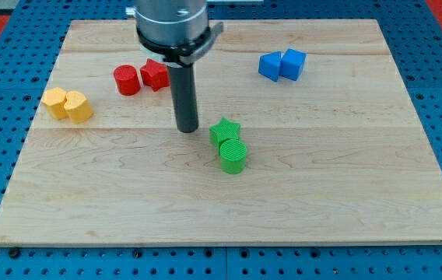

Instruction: Place the yellow heart close to the green star

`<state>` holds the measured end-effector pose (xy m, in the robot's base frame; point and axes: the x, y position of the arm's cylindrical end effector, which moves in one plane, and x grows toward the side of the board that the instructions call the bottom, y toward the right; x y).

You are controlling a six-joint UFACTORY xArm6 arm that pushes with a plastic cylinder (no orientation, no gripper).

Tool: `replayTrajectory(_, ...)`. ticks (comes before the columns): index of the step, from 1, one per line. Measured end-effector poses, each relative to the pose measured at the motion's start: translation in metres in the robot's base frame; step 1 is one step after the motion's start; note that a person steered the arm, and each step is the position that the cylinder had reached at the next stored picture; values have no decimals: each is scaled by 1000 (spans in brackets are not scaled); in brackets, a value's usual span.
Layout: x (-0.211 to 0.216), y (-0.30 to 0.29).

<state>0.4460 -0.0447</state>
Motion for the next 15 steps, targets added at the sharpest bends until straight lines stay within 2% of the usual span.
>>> replayTrajectory(2,0,27)
replayTrajectory(4,-3,31)
replayTrajectory(5,-49,-25)
replayTrajectory(6,-82,-111)
replayTrajectory(8,-89,-212)
replayTrajectory(10,-95,-213)
replayTrajectory(13,-58,-208)
replayTrajectory(14,-36,-182)
replayTrajectory(15,0,-181)
